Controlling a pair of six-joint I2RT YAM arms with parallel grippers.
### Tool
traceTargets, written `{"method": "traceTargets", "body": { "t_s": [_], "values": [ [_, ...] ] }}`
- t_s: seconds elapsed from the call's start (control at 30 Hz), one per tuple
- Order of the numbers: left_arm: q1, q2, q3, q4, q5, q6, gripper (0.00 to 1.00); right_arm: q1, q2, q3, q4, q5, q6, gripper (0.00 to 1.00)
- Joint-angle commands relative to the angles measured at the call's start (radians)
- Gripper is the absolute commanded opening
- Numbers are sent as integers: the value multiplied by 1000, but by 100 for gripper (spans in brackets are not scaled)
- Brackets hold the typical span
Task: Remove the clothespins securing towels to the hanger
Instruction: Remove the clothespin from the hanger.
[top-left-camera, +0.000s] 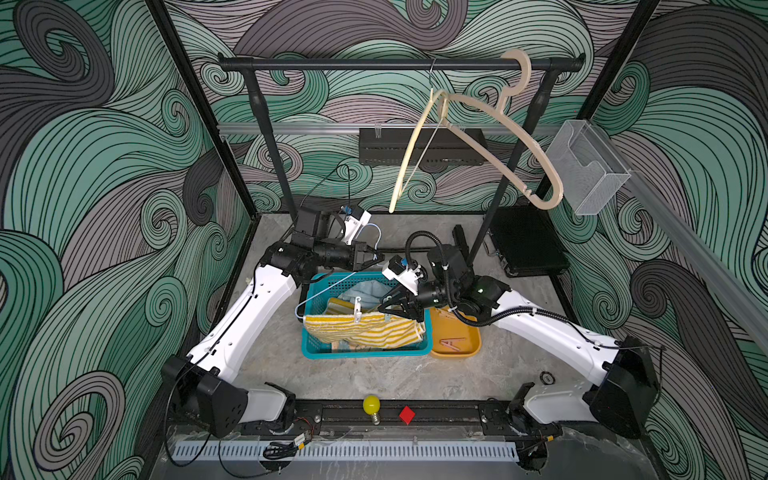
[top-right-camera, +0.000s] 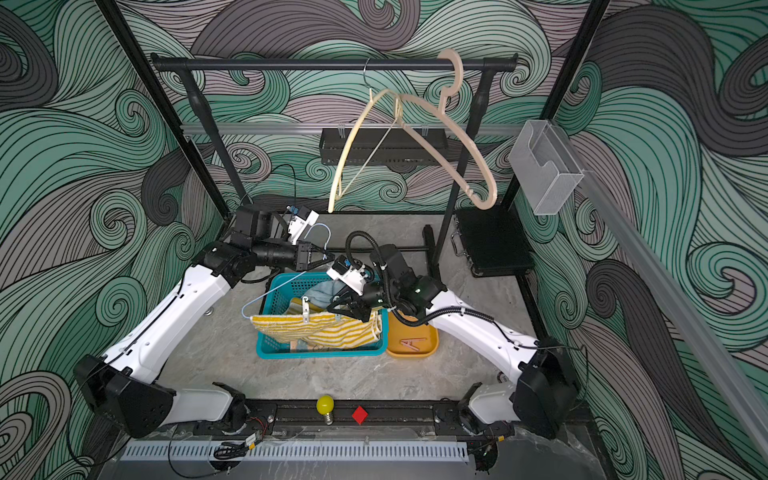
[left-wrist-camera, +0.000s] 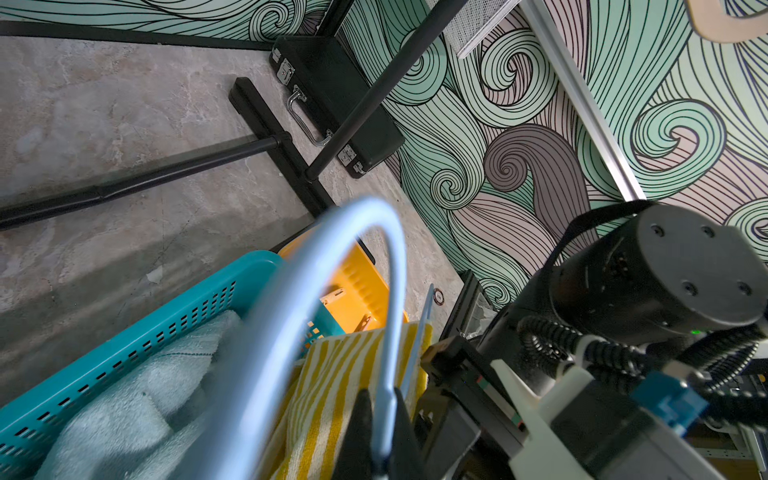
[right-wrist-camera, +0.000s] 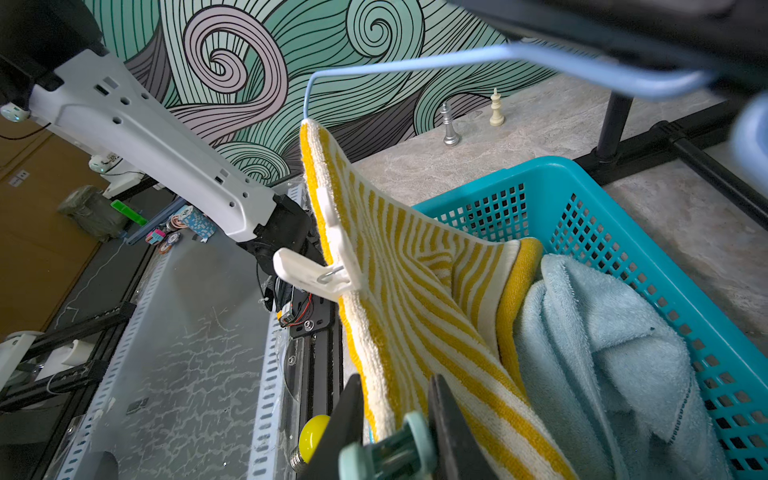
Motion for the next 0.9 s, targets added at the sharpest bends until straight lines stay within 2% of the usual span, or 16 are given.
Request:
{"method": "traceTargets", "body": {
  "t_s": [0.0, 0.1, 0.2, 0.87],
  "values": [
    [4, -16, 36, -22, -10, -2, 0, -1, 6, 22, 27, 8, 6, 18],
    [4, -17, 36, -26, -14, -2, 0, 0, 12, 26, 28, 7, 15, 13],
    [4, -18, 36, -27, -21, -2, 0, 1, 18, 33, 24, 12, 21, 0],
    [3, -54, -30, 1, -132, -34, 0, 1, -37, 66, 78, 170, 42, 0]
  ]
}}
